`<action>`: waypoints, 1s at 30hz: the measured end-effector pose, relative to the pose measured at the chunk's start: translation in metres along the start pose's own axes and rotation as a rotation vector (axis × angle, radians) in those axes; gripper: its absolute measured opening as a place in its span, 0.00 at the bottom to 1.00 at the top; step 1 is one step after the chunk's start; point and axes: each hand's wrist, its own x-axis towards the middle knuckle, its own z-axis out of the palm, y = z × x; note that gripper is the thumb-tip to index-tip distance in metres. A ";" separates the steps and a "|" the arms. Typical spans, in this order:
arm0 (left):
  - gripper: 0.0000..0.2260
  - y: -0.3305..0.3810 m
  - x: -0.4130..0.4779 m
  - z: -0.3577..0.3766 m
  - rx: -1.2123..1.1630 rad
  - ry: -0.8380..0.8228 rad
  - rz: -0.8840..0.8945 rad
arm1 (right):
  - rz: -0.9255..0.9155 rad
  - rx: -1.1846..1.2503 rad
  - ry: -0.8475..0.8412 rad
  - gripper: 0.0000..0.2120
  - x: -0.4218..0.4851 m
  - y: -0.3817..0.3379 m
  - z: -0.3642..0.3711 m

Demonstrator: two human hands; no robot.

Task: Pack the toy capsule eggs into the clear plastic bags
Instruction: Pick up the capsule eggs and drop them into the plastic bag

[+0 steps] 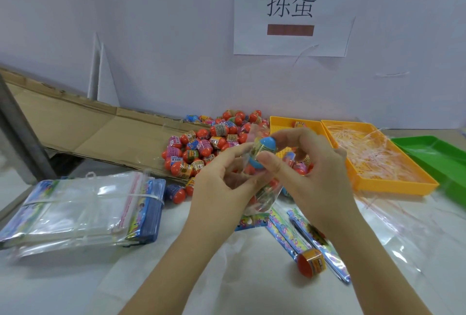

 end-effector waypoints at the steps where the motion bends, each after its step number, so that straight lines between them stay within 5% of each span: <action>1: 0.19 0.000 0.000 0.000 0.012 0.001 0.003 | -0.007 0.012 0.002 0.10 0.000 0.000 0.000; 18: 0.15 -0.003 0.002 0.004 0.008 -0.084 -0.010 | -0.004 0.107 -0.045 0.12 -0.001 0.005 0.004; 26: 0.12 -0.009 0.004 0.000 0.071 0.024 -0.018 | 0.059 0.262 -0.049 0.13 0.004 0.008 0.002; 30: 0.07 -0.013 0.008 -0.003 0.072 0.087 -0.102 | 0.080 0.465 0.138 0.11 0.008 0.005 -0.008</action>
